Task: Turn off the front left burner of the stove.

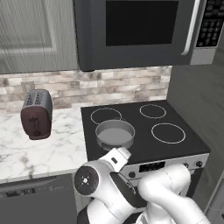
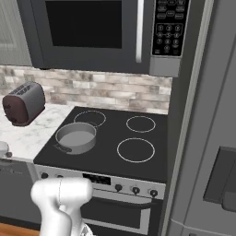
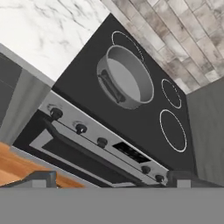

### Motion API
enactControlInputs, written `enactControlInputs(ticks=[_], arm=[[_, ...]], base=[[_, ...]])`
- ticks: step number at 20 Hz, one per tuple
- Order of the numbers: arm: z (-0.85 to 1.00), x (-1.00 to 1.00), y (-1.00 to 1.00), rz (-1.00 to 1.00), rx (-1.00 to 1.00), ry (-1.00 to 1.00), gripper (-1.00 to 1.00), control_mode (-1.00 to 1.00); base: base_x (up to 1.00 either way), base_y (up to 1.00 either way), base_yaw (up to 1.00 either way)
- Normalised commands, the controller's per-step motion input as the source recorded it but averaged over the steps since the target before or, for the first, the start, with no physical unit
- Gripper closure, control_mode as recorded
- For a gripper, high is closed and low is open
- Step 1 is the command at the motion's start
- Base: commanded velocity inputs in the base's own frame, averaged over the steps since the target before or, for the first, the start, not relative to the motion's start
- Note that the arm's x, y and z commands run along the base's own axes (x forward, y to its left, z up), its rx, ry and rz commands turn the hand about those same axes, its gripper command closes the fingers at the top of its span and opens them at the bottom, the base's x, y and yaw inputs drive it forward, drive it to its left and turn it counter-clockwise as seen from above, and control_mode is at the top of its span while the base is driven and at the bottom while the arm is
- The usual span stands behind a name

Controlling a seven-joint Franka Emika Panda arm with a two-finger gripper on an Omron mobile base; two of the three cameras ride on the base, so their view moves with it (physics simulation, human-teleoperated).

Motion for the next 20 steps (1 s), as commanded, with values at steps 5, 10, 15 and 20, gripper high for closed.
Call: enactControlInputs(ticks=[5, 10, 15, 20], arm=[[-0.79, 0.21, 0.15, 0.0, -0.07, -0.18, -1.0, -1.0], [-0.8, 0.1, 0.03, 0.0, -0.01, -0.2, -1.0, -1.0], [-0.71, 0.43, 0.01, 0.0, 0.0, -0.18, -1.0, -1.0], [-0.62, 0.56, 0.15, 0.0, 0.0, -0.14, -1.0, -1.0]], base=[[0.0, 0.0, 0.0], [0.0, 0.0, 0.0], [0.0, 0.0, 0.0], [0.0, 0.0, 0.0]])
